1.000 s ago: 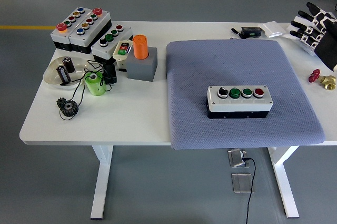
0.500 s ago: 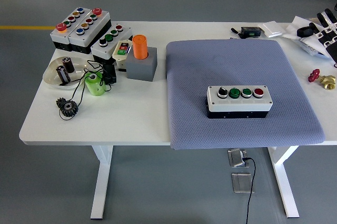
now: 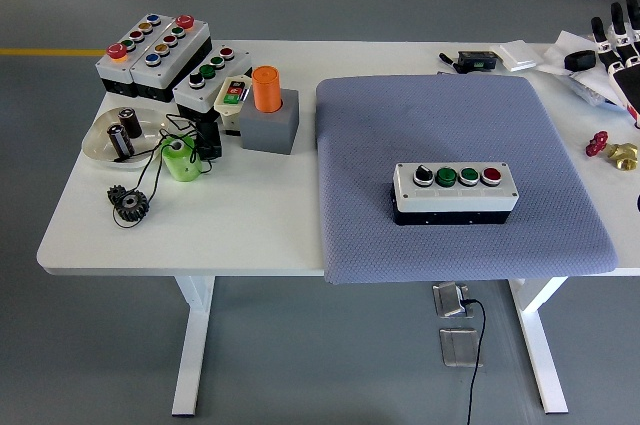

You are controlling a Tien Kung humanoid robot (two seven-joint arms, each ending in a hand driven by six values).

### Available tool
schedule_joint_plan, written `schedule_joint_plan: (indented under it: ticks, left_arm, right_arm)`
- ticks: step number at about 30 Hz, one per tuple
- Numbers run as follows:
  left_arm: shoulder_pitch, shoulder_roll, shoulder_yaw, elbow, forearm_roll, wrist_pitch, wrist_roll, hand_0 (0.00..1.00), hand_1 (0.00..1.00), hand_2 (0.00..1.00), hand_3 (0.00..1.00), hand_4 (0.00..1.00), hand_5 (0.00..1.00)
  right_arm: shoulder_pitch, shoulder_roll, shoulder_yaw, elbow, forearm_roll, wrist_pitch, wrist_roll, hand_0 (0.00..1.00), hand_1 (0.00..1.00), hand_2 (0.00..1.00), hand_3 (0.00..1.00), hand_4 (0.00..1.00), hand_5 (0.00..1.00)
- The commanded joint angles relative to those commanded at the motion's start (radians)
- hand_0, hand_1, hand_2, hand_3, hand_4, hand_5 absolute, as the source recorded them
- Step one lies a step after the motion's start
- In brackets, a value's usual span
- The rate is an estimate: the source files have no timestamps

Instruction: Pick up the button,place it on the desk,press the button,press the button

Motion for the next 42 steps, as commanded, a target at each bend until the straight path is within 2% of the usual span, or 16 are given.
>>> schedule_joint_plan:
  ticks: [2, 3, 8, 9, 10, 13, 14, 15, 17, 20, 21, 32, 33, 38, 39, 42]
  left_arm:
    - [-0.001, 0.000, 0.001, 0.000, -0.001, 0.000, 0.000, 0.673, 0.703, 0.723, 0.531, 0.375, 0.998]
    - [-0.001, 0.000, 0.001, 0.000, -0.001, 0.000, 0.000, 0.673, 0.703, 0.723, 0.531, 0.375, 0.998]
    - [-0.001, 0.000, 0.002, 0.000, -0.002, -0.001, -0.001, 0.673, 0.703, 0.723, 0.531, 0.375, 0.998]
    - [-0.001, 0.000, 0.003, 0.000, -0.003, -0.001, -0.002, 0.673, 0.703, 0.723, 0.531, 0.375, 0.998]
    - [-0.001, 0.000, 0.003, 0.000, -0.003, -0.001, -0.002, 0.673, 0.703, 0.723, 0.531, 0.375, 0.998]
    - [-0.001, 0.000, 0.002, 0.000, -0.002, -0.001, -0.001, 0.673, 0.703, 0.723, 0.531, 0.375, 0.998]
    - [-0.001, 0.000, 0.003, 0.000, -0.003, -0.001, -0.001, 0.673, 0.703, 0.723, 0.531, 0.375, 0.998]
    - [0.000, 0.000, 0.004, 0.000, -0.004, -0.001, -0.002, 0.673, 0.703, 0.723, 0.531, 0.374, 0.998]
    - [0.001, 0.000, 0.000, 0.000, -0.004, -0.002, -0.002, 0.673, 0.703, 0.723, 0.531, 0.374, 0.998]
    - [0.001, 0.000, 0.000, 0.000, -0.008, -0.002, -0.003, 0.673, 0.703, 0.723, 0.531, 0.374, 0.998]
    - [0.001, 0.000, -0.001, 0.000, -0.008, -0.002, -0.003, 0.672, 0.703, 0.723, 0.531, 0.374, 0.998]
    - [-0.002, 0.000, -0.001, 0.000, -0.018, -0.003, -0.007, 0.672, 0.703, 0.723, 0.530, 0.375, 0.998]
    - [-0.002, 0.000, -0.002, 0.000, -0.018, -0.003, -0.007, 0.672, 0.701, 0.723, 0.531, 0.375, 0.998]
    - [-0.005, 0.000, 0.004, 0.000, -0.027, -0.003, -0.010, 0.672, 0.701, 0.723, 0.531, 0.375, 0.998]
    - [-0.005, 0.000, 0.004, 0.000, -0.028, -0.003, -0.010, 0.671, 0.701, 0.722, 0.531, 0.376, 0.998]
    - [-0.007, 0.000, -0.001, 0.000, -0.021, -0.003, -0.006, 0.671, 0.701, 0.722, 0.531, 0.376, 0.998]
  right_arm:
    - [-0.006, 0.001, 0.018, -0.002, -0.071, 0.018, -0.045, 0.796, 0.748, 0.785, 0.783, 0.522, 0.764]
    - [-0.007, 0.001, 0.022, -0.002, -0.101, 0.023, -0.058, 0.965, 0.885, 0.936, 0.918, 0.778, 0.684]
    - [-0.010, 0.000, 0.038, 0.001, -0.191, 0.055, -0.114, 0.965, 0.885, 0.936, 0.918, 0.778, 0.684]
    - [-0.010, -0.001, 0.037, 0.002, -0.185, 0.053, -0.119, 0.941, 0.878, 0.948, 0.952, 0.837, 0.617]
    - [-0.011, -0.001, 0.037, 0.002, -0.184, 0.053, -0.120, 0.941, 0.878, 0.948, 0.952, 0.837, 0.617]
    - [-0.009, 0.001, 0.028, -0.005, -0.090, -0.010, -0.065, 0.941, 0.878, 0.948, 0.952, 0.837, 0.617]
    - [-0.010, 0.002, 0.028, -0.011, -0.055, -0.013, -0.056, 0.941, 0.878, 0.948, 0.952, 0.837, 0.617]
    - [-0.011, 0.002, 0.028, -0.017, -0.015, -0.011, -0.051, 0.786, 0.748, 0.793, 0.833, 0.735, 0.523]
    - [-0.012, 0.005, 0.029, -0.023, -0.004, -0.019, -0.036, 0.786, 0.748, 0.793, 0.833, 0.735, 0.523]
    - [-0.009, 0.008, 0.025, -0.026, 0.001, -0.019, -0.033, 0.786, 0.748, 0.793, 0.833, 0.735, 0.523]
    - [-0.007, 0.011, 0.024, -0.027, 0.000, -0.016, -0.033, 0.827, 0.776, 0.821, 0.828, 0.704, 0.512]
    - [0.007, 0.012, 0.016, -0.032, 0.004, -0.023, -0.040, 0.822, 0.769, 0.821, 0.801, 0.681, 0.504]
    - [0.008, 0.013, 0.014, -0.033, 0.009, -0.024, -0.039, 0.788, 0.741, 0.806, 0.794, 0.683, 0.488]
    - [0.019, 0.013, 0.007, -0.044, -0.017, 0.019, -0.061, 0.788, 0.741, 0.806, 0.794, 0.683, 0.488]
    - [0.021, 0.013, 0.007, -0.045, -0.027, 0.024, -0.063, 0.868, 0.802, 0.892, 0.888, 0.867, 0.413]
    - [0.043, 0.021, -0.001, -0.050, -0.120, 0.059, -0.084, 0.868, 0.802, 0.892, 0.888, 0.867, 0.413]
